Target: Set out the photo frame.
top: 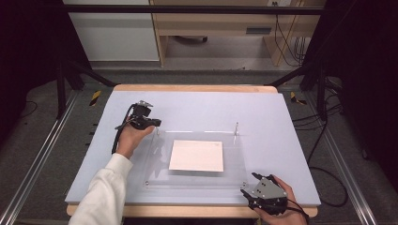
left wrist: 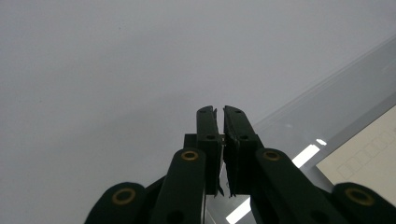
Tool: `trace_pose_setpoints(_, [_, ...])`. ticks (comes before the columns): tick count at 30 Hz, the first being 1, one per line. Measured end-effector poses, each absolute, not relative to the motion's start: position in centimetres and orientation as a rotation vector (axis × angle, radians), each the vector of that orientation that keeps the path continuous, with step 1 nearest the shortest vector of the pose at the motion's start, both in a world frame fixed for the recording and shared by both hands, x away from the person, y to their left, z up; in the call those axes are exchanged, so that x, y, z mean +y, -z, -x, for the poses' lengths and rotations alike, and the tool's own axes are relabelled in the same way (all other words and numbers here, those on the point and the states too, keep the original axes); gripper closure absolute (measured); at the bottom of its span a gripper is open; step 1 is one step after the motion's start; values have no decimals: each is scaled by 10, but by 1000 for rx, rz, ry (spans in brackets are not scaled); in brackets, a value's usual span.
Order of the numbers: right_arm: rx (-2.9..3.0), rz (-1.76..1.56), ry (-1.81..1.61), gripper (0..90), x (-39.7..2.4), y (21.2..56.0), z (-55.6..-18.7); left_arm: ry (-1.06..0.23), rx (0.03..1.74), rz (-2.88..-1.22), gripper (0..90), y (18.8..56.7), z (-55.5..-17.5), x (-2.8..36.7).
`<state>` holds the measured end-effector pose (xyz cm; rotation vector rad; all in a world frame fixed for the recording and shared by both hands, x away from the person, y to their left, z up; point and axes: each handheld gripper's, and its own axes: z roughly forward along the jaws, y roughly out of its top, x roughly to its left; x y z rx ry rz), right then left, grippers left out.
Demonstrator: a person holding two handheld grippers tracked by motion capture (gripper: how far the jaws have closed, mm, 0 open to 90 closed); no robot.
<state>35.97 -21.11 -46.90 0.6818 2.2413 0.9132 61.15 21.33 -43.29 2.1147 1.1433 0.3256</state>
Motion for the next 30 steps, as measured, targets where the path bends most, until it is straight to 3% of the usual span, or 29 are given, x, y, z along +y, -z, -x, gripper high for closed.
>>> trace_pose_setpoints(5, [2230, -664, -924, 371, -209, 469, -360, -325, 1143, -2114, 848, 433, -612, 213])
trace_pose_setpoints(9, [2215, -635, -976, 466, -205, 466, -359, -316, 1143, -2107, 847, 434, -613, 215])
trace_pose_setpoints(19, [2204, -618, -989, 454, -204, 465, -361, -324, 1141, -2108, 846, 434, -612, 214])
trace_pose_setpoints(30, [2216, -588, -959, 502, -204, 460, -358, -382, 1106, -2081, 835, 435, -606, 215])
